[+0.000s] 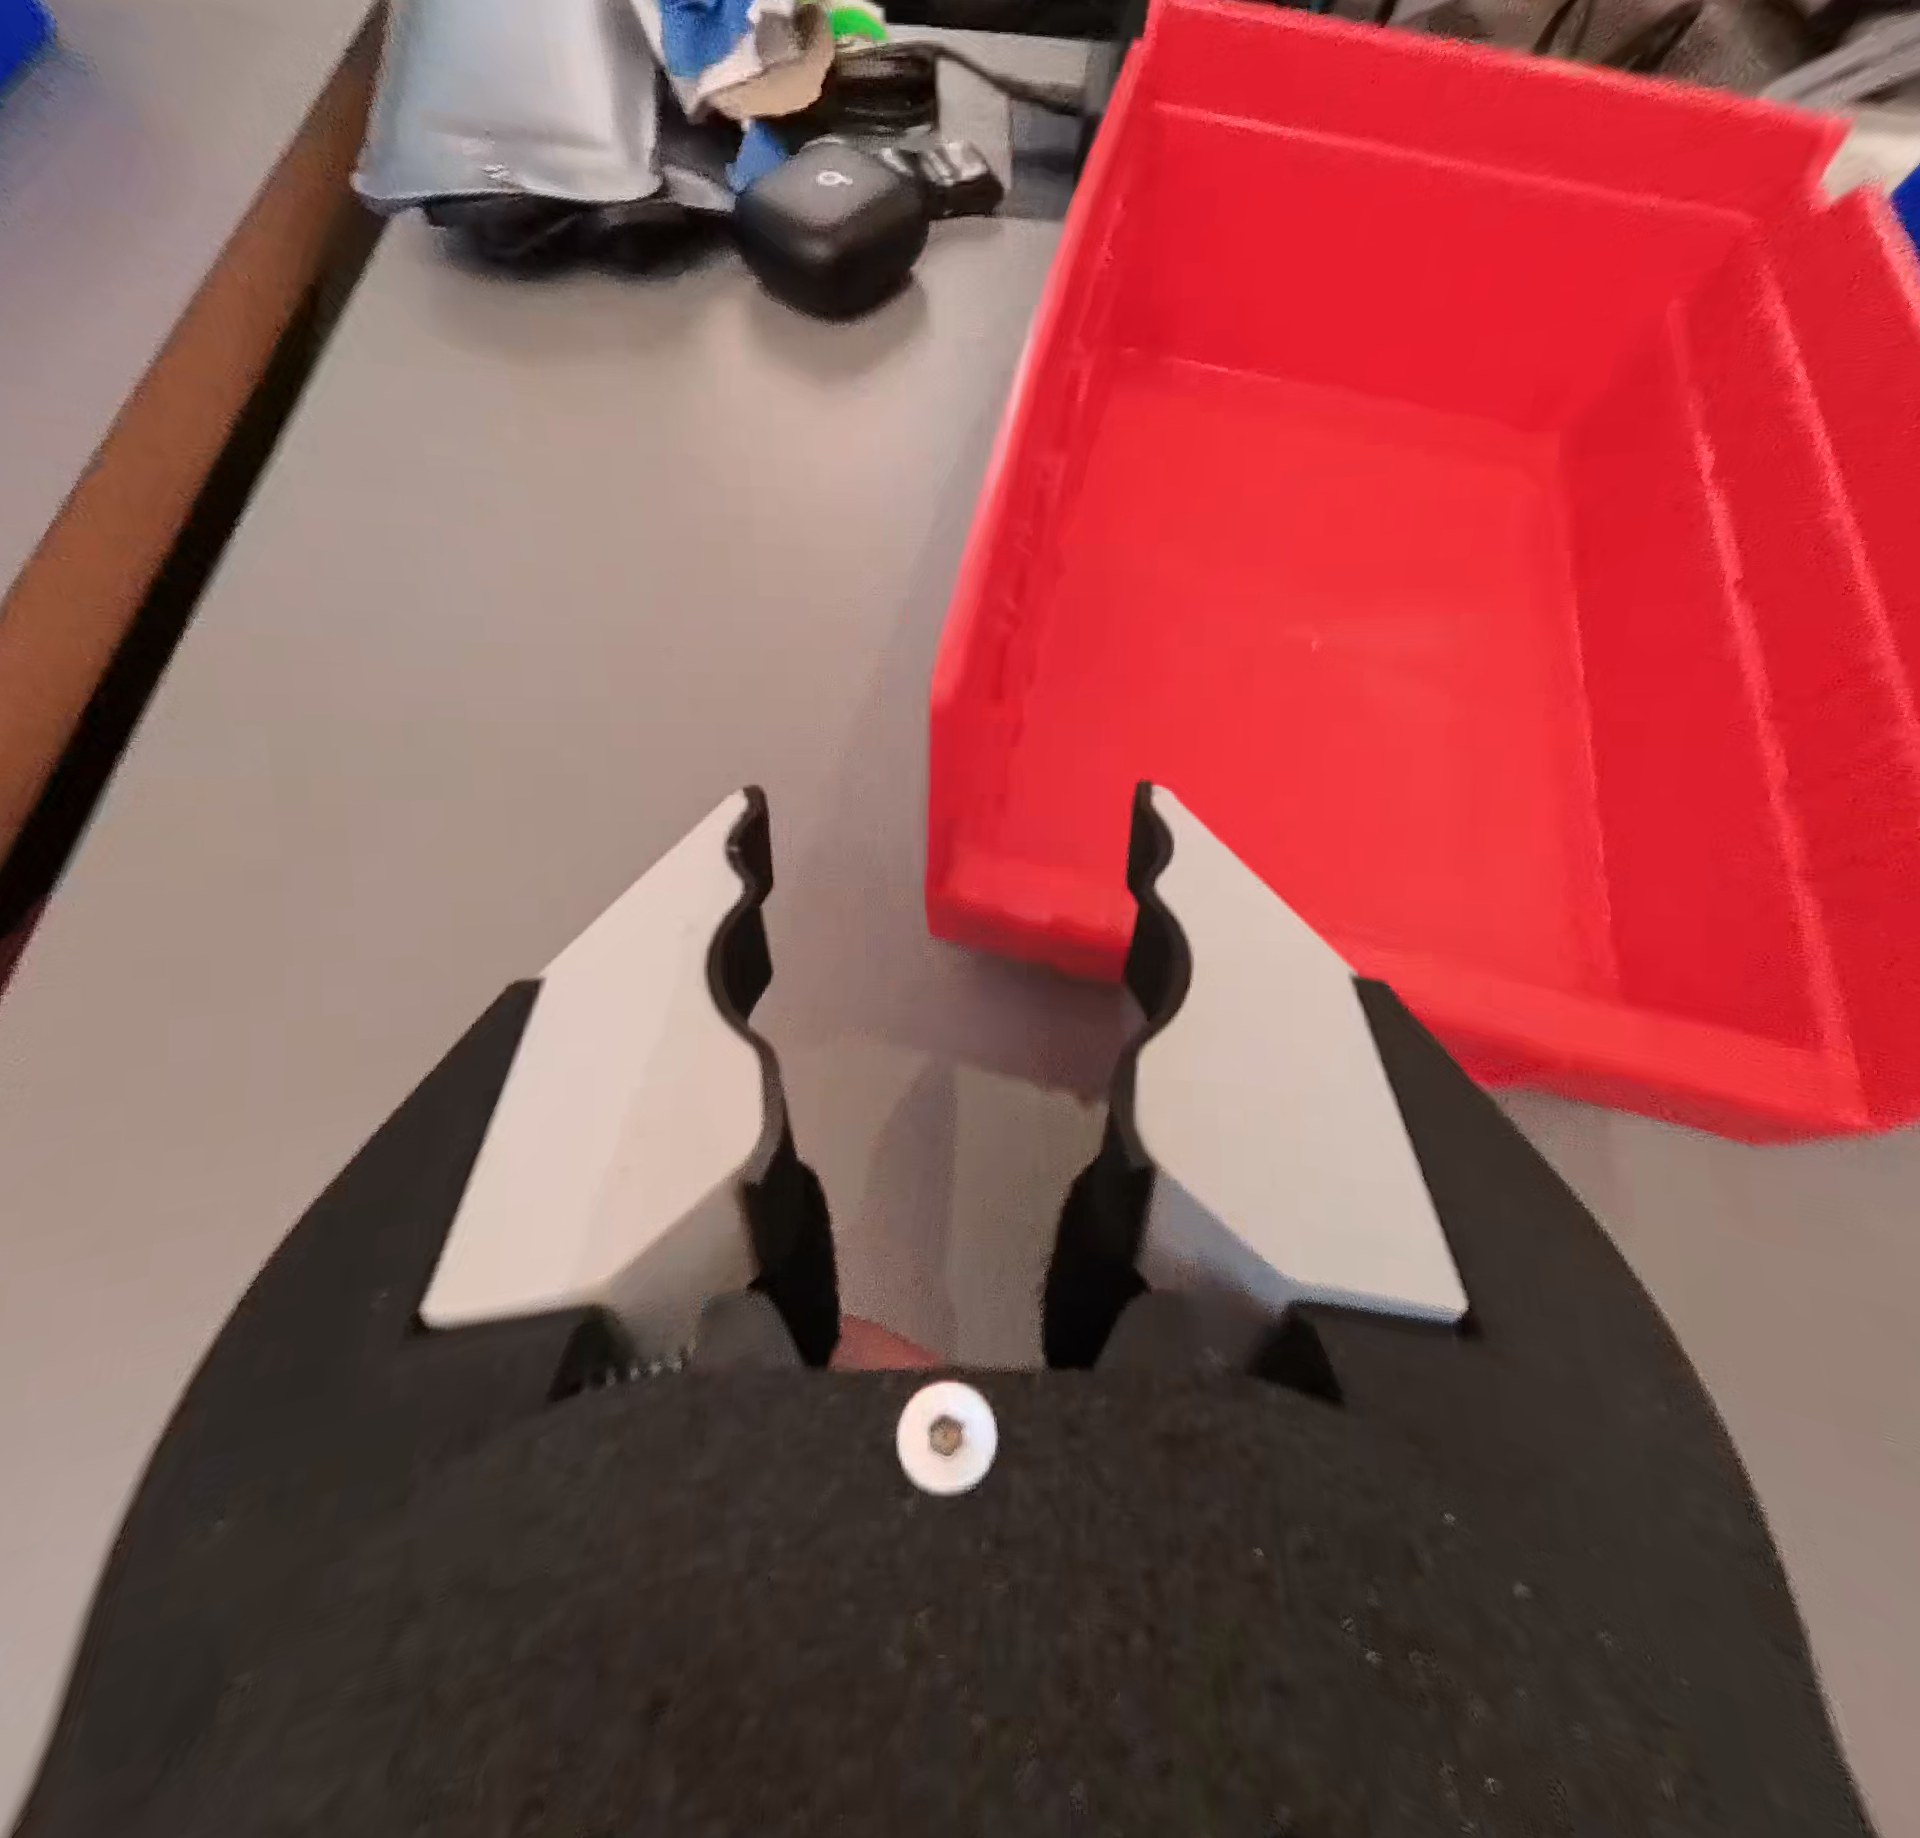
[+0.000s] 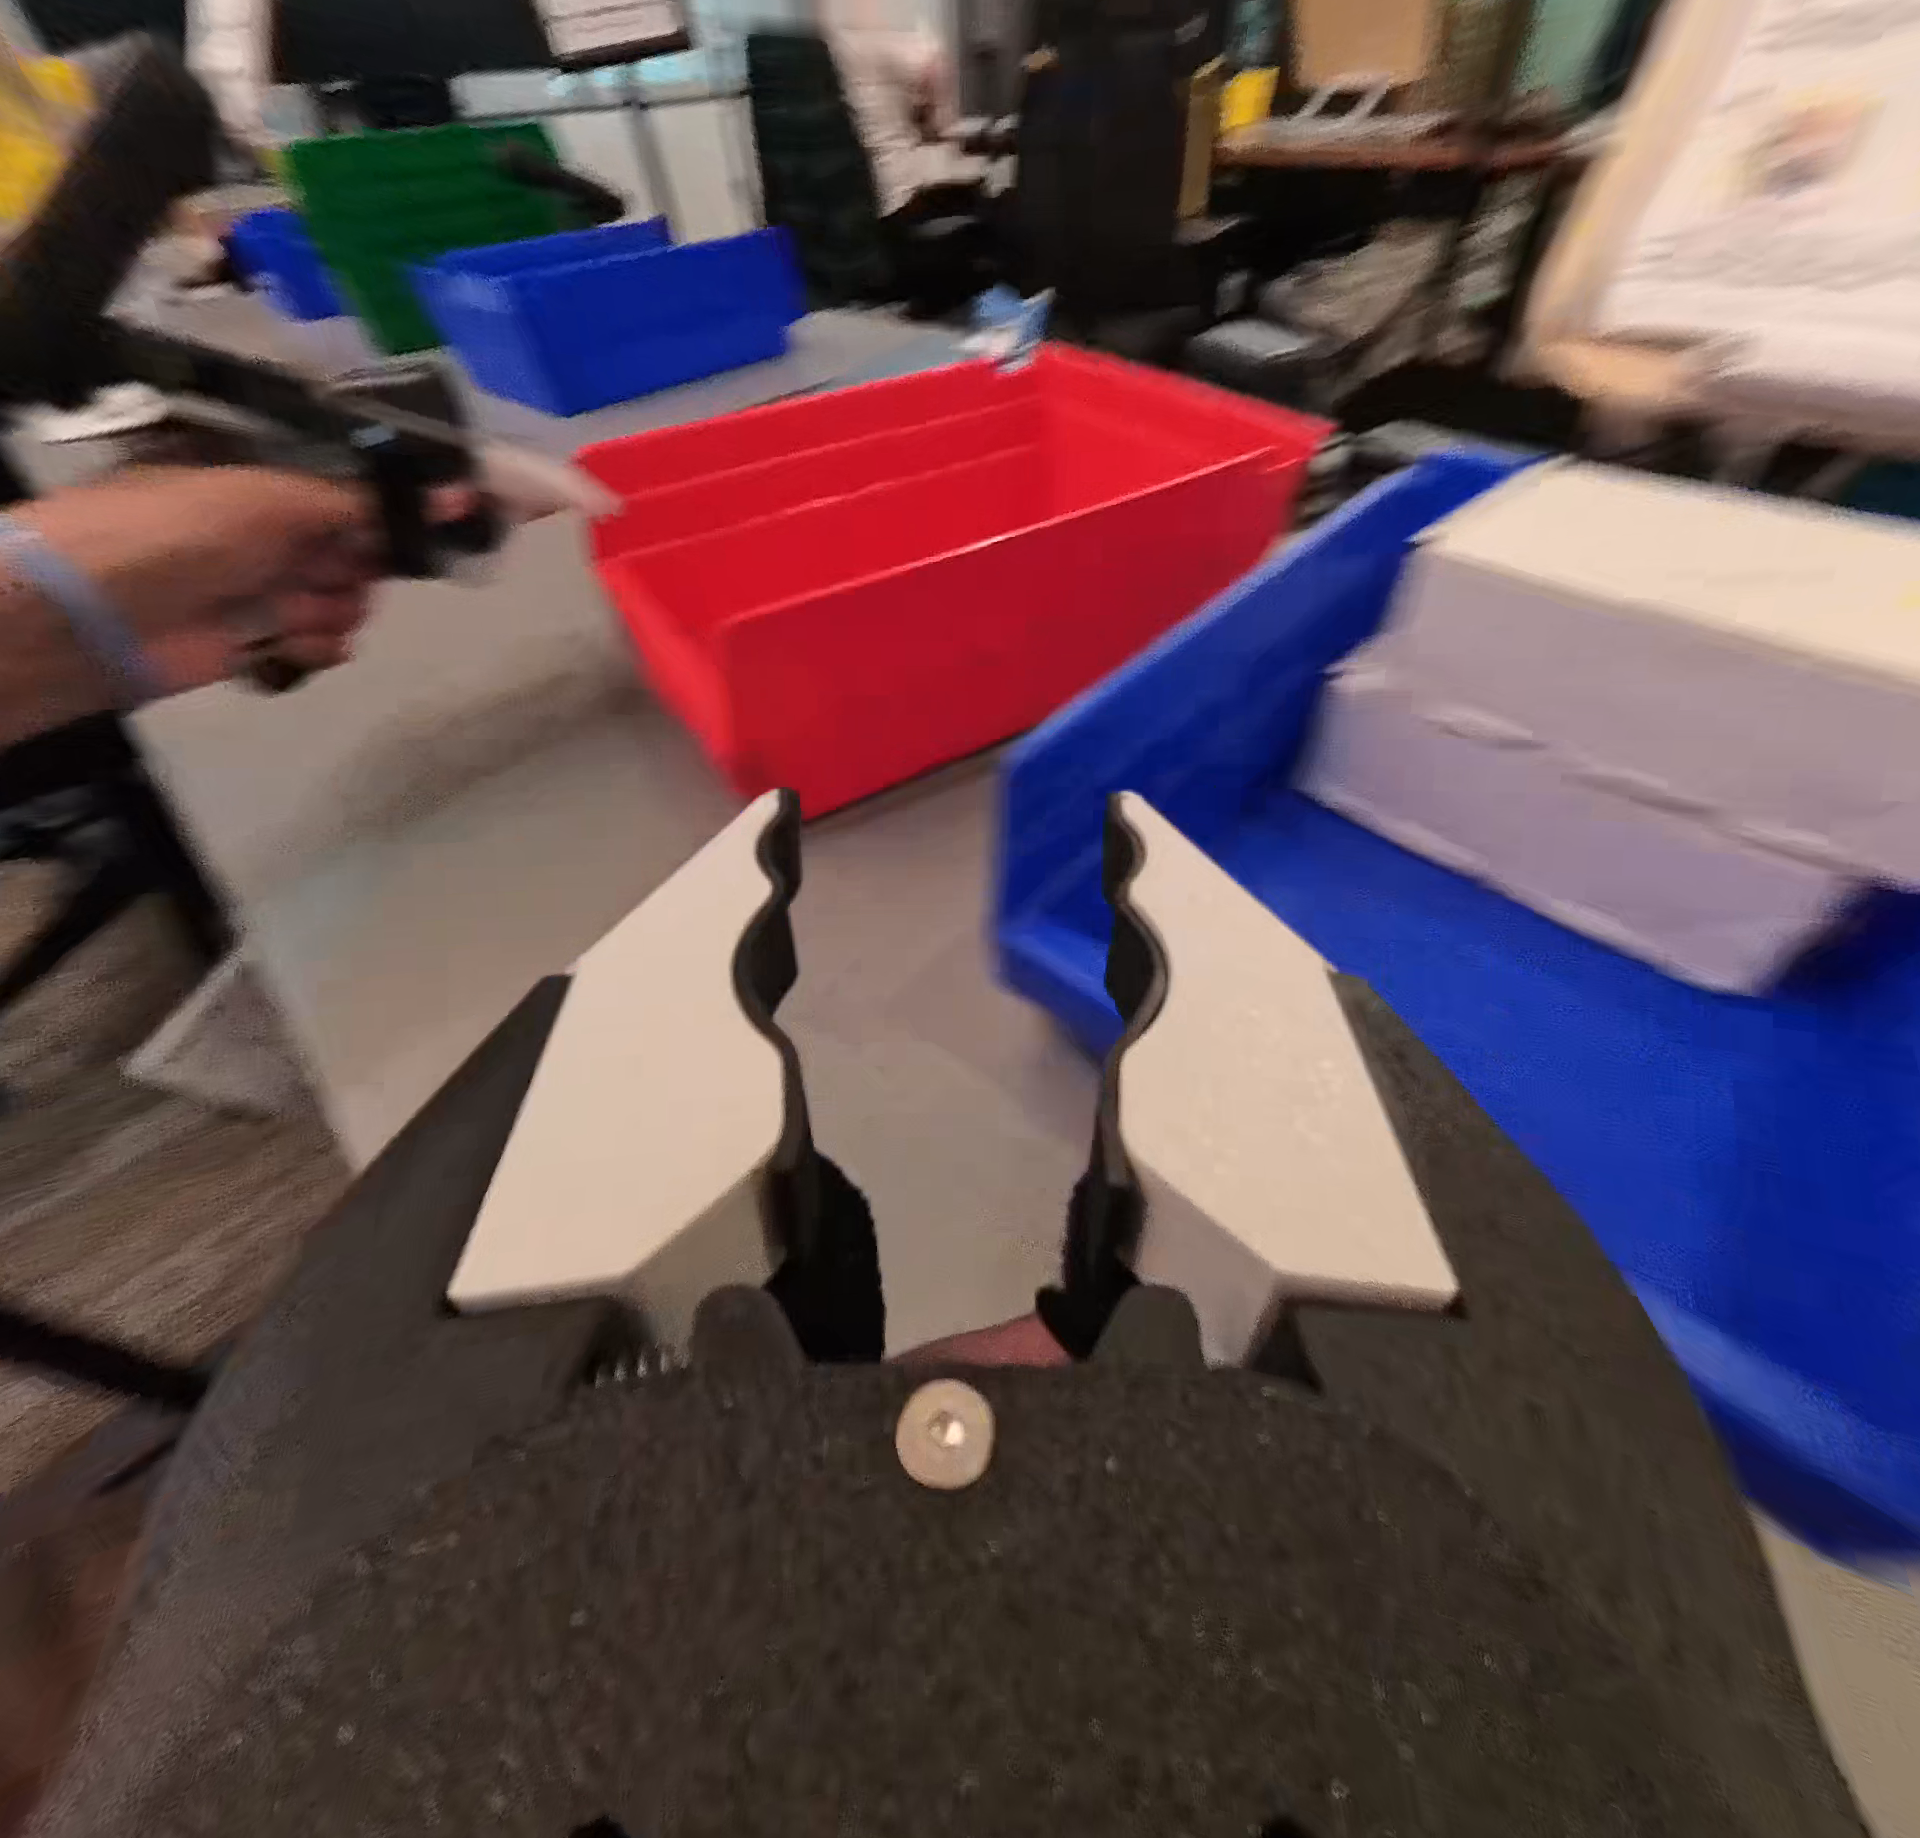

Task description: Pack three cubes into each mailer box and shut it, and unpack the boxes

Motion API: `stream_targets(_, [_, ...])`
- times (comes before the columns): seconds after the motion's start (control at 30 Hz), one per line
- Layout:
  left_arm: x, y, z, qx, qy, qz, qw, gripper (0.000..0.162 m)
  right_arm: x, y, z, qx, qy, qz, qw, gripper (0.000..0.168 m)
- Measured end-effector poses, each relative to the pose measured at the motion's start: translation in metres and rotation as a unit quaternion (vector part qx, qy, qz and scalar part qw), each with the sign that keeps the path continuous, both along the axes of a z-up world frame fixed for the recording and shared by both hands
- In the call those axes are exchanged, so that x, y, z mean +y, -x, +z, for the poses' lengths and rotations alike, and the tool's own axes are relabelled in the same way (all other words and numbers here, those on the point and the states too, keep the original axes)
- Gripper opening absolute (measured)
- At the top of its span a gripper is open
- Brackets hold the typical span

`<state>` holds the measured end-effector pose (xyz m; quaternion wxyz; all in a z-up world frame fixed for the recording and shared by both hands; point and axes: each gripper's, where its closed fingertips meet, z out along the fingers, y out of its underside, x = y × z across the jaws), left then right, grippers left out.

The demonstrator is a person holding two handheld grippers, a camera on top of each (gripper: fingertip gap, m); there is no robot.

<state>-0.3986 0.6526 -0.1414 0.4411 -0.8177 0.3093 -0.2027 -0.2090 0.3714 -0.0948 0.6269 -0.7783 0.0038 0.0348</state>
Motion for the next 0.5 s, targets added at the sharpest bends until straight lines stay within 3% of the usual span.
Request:
stream_targets(0.13, [0.029, -0.029, -0.015, -0.023, 0.012, -0.050, 0.998, 0.060, 0.039, 0.071, -0.036, 0.030, 0.056, 0.067, 0.996, 0.057])
stream_targets(0.23, [0.025, -0.038, -0.024, -0.020, 0.025, -0.068, 0.997, 0.005, 0.068, 0.078, -0.047, 0.006, 0.066, 0.022, 0.998, 0.056])
stream_targets(0.33, [-0.001, -0.029, -0.027, -0.021, 0.027, -0.055, 0.998, 0.002, 0.091, 0.061, -0.057, 0.014, 0.080, -0.075, 0.994, 0.052])
stream_targets(0.5, [-0.062, 0.009, -0.028, 0.039, -0.018, 0.000, 0.999, 0.004, 0.105, 0.053, -0.071, 0.036, 0.096, -0.128, 0.986, 0.049])
